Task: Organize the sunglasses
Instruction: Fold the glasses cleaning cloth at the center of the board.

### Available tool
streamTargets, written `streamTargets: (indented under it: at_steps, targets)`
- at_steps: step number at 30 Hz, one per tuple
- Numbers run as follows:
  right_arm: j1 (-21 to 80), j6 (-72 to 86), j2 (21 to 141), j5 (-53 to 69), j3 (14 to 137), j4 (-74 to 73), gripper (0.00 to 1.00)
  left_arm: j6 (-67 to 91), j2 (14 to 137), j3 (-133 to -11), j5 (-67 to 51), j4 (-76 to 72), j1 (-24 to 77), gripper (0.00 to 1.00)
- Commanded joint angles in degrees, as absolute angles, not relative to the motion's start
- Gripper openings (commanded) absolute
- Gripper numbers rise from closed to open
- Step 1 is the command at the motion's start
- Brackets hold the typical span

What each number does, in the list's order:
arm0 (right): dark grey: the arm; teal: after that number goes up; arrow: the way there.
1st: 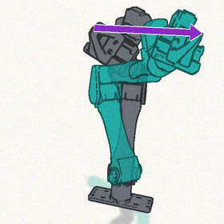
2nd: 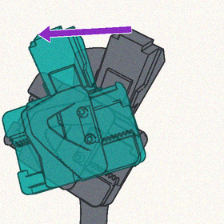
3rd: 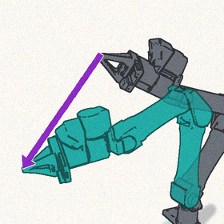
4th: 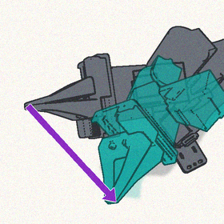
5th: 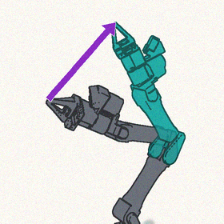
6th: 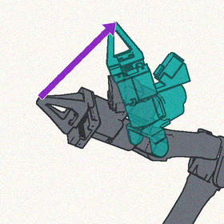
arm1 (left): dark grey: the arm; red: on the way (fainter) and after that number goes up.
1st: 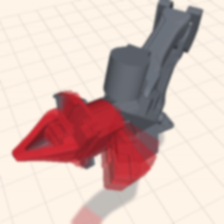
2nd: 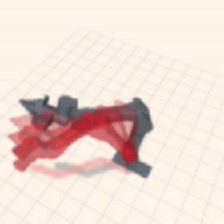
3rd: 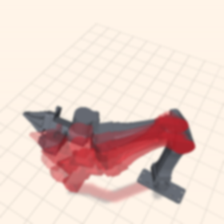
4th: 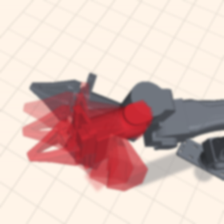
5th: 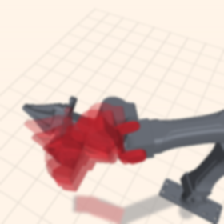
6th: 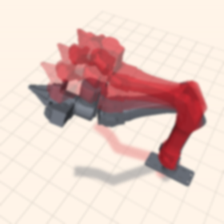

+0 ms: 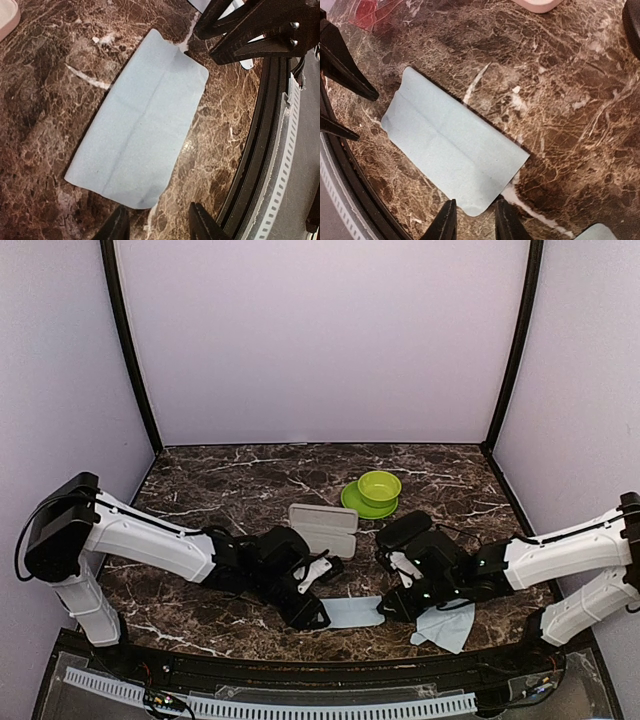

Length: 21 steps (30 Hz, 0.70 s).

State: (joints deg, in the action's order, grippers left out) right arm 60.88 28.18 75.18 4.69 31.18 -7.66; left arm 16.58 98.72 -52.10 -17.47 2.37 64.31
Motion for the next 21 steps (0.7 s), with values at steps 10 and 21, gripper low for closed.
streamTargets:
  at_steps: [10, 21]
  targets:
    - [56.2, 27.8, 80.2, -0.1, 37.3, -9.5, 0.34, 16.6, 98.6, -55.8, -18.2, 5.6, 58.3, 0.48]
    - [54.4, 25.2, 84.5, 3.8, 38.6, -7.5, 0.33, 14.3, 103.1, -59.6, -20.7, 7.8, 56.3, 0.41]
